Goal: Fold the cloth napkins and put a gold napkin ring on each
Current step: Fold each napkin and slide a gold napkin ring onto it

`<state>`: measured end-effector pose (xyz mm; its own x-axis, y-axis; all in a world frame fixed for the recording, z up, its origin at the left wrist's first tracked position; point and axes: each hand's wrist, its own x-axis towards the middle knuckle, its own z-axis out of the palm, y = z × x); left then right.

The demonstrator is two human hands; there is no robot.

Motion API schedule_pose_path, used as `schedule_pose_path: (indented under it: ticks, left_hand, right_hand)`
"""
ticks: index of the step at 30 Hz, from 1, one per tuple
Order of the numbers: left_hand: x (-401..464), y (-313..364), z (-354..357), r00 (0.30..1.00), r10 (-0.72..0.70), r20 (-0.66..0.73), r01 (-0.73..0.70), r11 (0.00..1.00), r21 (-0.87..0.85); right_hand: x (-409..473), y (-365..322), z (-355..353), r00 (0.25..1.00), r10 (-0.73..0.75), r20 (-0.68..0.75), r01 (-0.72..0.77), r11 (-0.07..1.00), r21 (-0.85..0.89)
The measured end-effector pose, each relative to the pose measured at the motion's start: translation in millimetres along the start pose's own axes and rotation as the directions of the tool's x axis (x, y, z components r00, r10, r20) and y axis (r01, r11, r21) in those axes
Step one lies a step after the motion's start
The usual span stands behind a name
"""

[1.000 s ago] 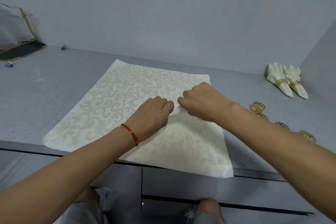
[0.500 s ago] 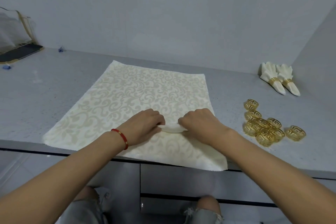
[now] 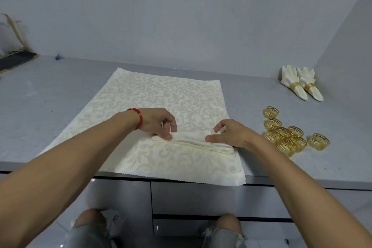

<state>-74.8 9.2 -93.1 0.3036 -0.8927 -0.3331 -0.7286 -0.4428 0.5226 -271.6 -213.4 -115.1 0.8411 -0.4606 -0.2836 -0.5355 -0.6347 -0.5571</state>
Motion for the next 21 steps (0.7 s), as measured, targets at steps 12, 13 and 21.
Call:
schedule_pose_path:
  ticks: [12,13,21]
  left_hand:
    - [24.0,43.8,13.8,0.995,-0.101,0.001,0.101,0.991,0.089]
    - [27.2,45.6,17.4,0.993,-0.114,-0.013,0.114,0.987,0.109]
    - [29.3,48.6,17.7,0.992,-0.118,-0.035,0.122,0.987,0.110]
  right_hand:
    - [-1.9,-6.3,4.9,0.998,-0.023,-0.055,0.015,0.991,-0.132]
    - [-4.8,-5.1,4.8,0.997,-0.023,-0.079,0.013,0.991,-0.131]
    - [-49.1,51.0,-18.5,0.758,-0.045,-0.651,-0.437,0.706,-0.558]
